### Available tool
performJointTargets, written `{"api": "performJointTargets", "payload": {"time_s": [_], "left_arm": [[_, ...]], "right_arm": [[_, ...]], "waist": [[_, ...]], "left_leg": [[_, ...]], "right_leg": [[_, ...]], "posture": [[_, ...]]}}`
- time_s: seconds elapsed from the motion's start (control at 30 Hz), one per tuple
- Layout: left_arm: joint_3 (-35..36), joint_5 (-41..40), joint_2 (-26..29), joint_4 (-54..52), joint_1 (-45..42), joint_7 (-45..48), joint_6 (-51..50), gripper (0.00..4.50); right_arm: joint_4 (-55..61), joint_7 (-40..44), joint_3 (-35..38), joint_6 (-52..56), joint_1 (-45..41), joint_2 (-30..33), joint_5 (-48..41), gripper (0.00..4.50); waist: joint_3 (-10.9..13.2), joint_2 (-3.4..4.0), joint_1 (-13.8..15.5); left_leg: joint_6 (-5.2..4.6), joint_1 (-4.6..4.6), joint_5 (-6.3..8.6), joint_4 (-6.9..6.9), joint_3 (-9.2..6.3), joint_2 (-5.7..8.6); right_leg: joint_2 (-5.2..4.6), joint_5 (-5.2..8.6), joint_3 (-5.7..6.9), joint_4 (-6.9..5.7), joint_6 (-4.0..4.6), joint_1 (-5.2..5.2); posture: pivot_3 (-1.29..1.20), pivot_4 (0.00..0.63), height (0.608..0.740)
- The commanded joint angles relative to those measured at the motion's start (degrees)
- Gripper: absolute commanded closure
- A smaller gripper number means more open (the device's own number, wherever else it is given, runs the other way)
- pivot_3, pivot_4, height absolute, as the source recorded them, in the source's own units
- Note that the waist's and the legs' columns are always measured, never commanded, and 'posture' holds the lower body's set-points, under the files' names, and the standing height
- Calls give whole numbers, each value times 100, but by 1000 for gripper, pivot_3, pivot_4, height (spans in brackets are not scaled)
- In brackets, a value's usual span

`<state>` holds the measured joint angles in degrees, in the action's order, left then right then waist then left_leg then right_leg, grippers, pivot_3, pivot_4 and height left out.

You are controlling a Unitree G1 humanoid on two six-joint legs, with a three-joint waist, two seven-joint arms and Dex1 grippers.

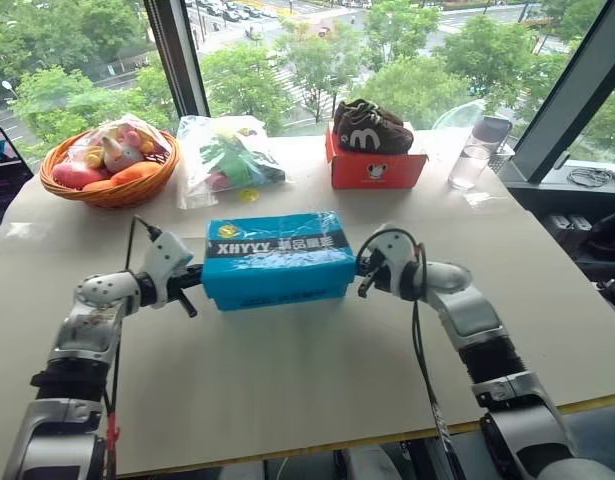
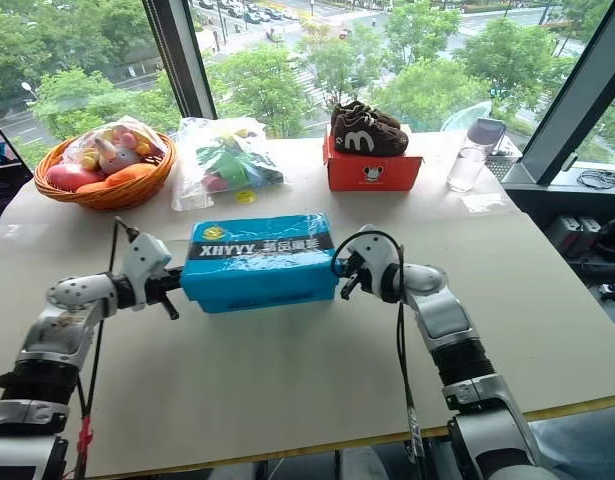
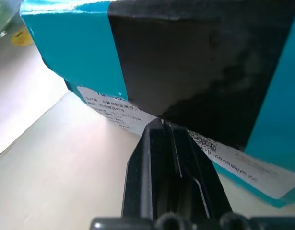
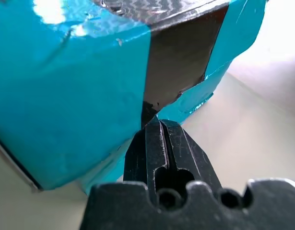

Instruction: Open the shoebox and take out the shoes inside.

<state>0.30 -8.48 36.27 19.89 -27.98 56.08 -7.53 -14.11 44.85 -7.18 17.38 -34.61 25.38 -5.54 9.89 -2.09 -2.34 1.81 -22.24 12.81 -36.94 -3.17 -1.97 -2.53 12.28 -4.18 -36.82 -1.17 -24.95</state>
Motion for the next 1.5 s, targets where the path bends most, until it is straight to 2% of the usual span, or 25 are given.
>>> {"api": "performJointTargets", "payload": {"time_s": [0.03, 0.27, 0.47, 0.63, 0.77, 0.9, 1.0, 1.13, 1.2, 1.33, 1.5], "left_arm": [[-273, -2, -208, 18, -156, 231, 255, 4459], [-146, 112, -170, 239, -140, 181, 654, 4459], [520, -328, 279, -712, 866, 222, 379, 4459], [1619, -1434, 726, -1722, 2081, 567, -244, 4459], [2629, -2571, 1279, -2818, 2923, 894, -1372, 4459], [3439, -3339, 1769, -3376, 3228, 1030, -2219, 4459], [3852, -3853, 1704, -3597, 3004, 578, -2565, 4459], [3885, -3937, 1694, -4024, 3232, 501, -2695, 4459], [3906, -3985, 1701, -4158, 3298, 466, -2723, 4459], [3991, -3965, 1778, -4201, 3361, 506, -2754, 4459], [3963, -3970, 1766, -4189, 3326, 500, -2746, 4459]], "right_arm": [[617, 37, 2, 149, 31, -29, -112, 4500], [891, 4, 20, 349, 149, -21, -106, 4500], [922, -149, 243, 345, 329, 175, -64, 4500], [1189, 122, 690, 482, 771, 957, -202, 4500], [1600, 688, 1034, 767, 1251, 1737, -519, 4500], [2196, 1099, 1067, 1183, 1667, 2179, -862, 4500], [3142, 1472, 808, 1763, 2120, 2335, -1343, 4500], [3820, 1385, 300, 2288, 2331, 2159, -1562, 4500], [3853, 918, -19, 2461, 2189, 1662, -1472, 4500], [3442, -295, -83, 2825, 1593, 435, -1282, 4500], [3177, -732, 173, 2512, 1567, -204, -1385, 4500]], "waist": [[0, 0, -9], [0, 0, -15], [0, 1, -64], [3, 2, -60], [6, 1, -9], [7, 0, -26], [10, 9, -37], [10, 7, -91], [8, -8, -103], [11, -11, -150], [12, -13, -74]], "left_leg": [[0, 0, 0, 0, -1, 0], [0, 2, 0, -3, 0, 1], [-1, -4, 0, -1, 0, -2], [-1, -5, 0, -2, 0, -4], [-1, 2, 0, -3, 2, -3], [-2, 10, 0, -2, 3, -10], [-2, 25, 1, -1, 7, -9], [-2, 30, 2, 0, 7, -12], [-1, 29, 2, -1, 7, -12], [-1, 34, 1, -2, 6, -12], [1, 22, 3, 1, -1, -11]], "right_leg": [[0, 0, 0, 0, 0, 0], [0, 0, -1, -3, -1, 0], [0, 0, -3, 0, -1, -5], [0, 1, -2, -2, -2, -8], [-3, 26, -2, 3, -41, 0], [3, 36, 0, 5, -43, 5], [2, 49, -5, 4, -46, 19], [5, 53, -5, 4, -45, 24], [5, 52, -4, 5, -44, 24], [6, 52, -4, -1, -41, 25], [5, 57, 4, 5, -39, 19]], "posture": [[0, 150, 740], [0, 150, 740], [0, 150, 740], [0, 150, 740], [0, 150, 740], [0, 150, 740], [0, 150, 740], [0, 150, 740], [0, 150, 740], [0, 150, 740], [0, 150, 740]]}}
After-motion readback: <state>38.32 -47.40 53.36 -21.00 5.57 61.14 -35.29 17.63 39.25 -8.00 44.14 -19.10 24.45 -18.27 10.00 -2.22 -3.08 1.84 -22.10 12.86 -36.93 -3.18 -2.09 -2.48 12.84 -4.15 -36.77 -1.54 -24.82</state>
